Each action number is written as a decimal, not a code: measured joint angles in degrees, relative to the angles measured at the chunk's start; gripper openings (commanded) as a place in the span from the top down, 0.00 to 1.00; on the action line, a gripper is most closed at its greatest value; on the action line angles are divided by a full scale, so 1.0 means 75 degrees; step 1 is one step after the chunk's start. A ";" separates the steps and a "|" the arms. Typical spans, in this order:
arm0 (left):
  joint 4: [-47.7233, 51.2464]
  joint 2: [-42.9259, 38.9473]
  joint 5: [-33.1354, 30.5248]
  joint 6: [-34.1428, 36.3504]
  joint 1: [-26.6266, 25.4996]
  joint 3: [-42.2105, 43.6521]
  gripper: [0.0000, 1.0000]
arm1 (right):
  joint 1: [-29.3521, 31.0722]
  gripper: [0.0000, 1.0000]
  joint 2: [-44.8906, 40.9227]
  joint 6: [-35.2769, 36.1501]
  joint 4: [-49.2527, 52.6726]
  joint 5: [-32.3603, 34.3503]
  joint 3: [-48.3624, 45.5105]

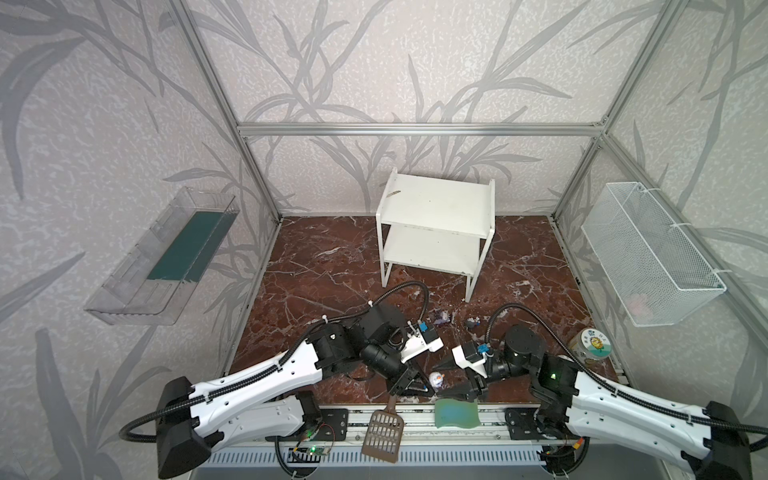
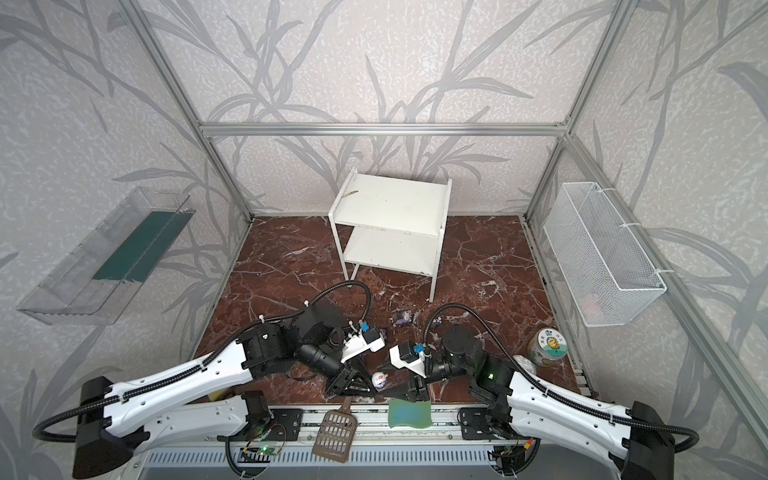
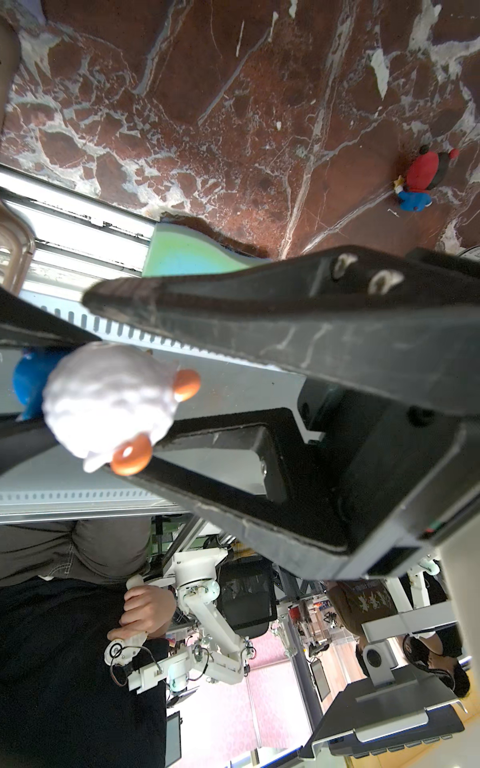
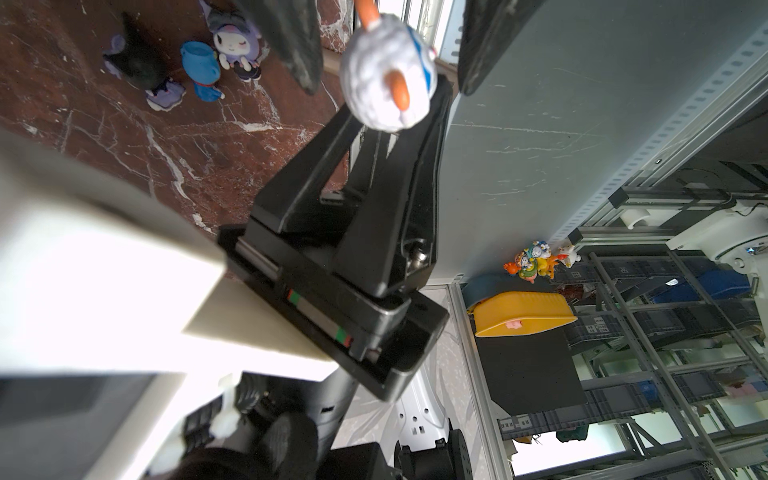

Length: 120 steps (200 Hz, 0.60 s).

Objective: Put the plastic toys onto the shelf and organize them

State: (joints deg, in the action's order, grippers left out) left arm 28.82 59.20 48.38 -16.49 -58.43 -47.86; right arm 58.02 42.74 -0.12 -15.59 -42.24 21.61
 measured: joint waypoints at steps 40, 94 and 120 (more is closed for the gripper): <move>-0.0020 0.0000 0.0108 -0.0009 0.0000 0.0000 0.75 | 0.0003 0.58 -0.0003 -0.0003 0.0076 0.0052 0.0009; -0.0035 0.0000 0.0154 -0.0038 0.0017 0.0003 0.47 | 0.0003 0.62 -0.0187 0.0000 0.0119 0.0221 0.0012; -0.0023 -0.0023 0.0111 -0.0026 0.0020 0.0003 0.36 | 0.0003 0.64 -0.0297 0.0023 0.0160 0.0379 0.0012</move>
State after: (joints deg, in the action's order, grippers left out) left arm 28.64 59.02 49.21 -16.69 -58.28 -47.83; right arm 58.04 40.51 0.05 -14.39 -39.40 21.69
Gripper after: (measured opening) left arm 0.619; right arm 0.370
